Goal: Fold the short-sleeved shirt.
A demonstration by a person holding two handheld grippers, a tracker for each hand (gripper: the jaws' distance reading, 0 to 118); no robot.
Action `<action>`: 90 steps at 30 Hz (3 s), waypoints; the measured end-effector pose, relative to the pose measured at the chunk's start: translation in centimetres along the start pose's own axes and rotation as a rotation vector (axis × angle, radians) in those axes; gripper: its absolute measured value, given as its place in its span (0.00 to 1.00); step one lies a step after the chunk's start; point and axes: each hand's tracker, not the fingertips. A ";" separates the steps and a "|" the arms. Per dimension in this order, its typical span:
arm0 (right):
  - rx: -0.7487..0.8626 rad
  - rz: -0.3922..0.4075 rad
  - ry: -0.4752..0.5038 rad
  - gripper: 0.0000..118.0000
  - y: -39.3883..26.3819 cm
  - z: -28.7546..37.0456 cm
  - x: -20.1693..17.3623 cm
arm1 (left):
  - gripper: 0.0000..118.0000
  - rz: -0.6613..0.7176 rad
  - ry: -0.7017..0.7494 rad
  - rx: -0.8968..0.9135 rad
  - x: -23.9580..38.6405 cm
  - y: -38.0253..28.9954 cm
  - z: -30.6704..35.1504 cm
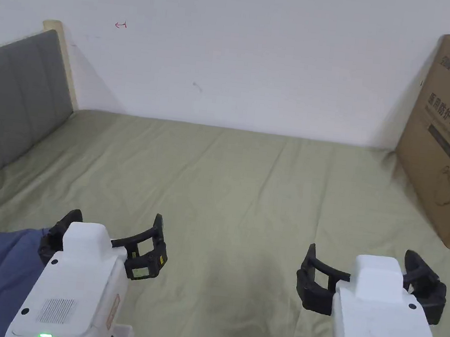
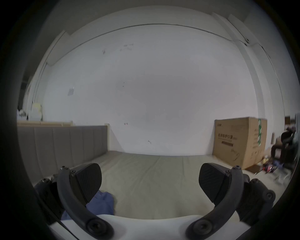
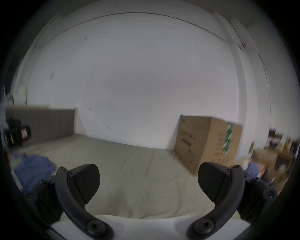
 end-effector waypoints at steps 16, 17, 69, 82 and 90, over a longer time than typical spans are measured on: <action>0.127 0.356 -0.146 1.00 1.9 1.0 -1.0 | 1.00 0.526 -0.066 -0.093 -2.1 1.3 -0.8; 0.089 0.199 -0.105 1.00 2.0 0.9 0.0 | 1.00 0.291 -0.041 -0.067 -0.8 1.8 -0.6; -0.049 -0.234 0.045 1.00 0.9 0.4 3.1 | 1.00 -0.208 0.014 0.024 2.1 1.0 0.0; -0.057 -0.237 0.061 0.49 1.1 0.6 3.6 | 0.04 -0.154 0.010 0.005 2.3 1.6 -0.3; -0.063 -0.235 0.068 0.00 0.9 0.3 3.4 | 0.00 -0.160 -0.027 -0.032 2.1 1.3 -0.2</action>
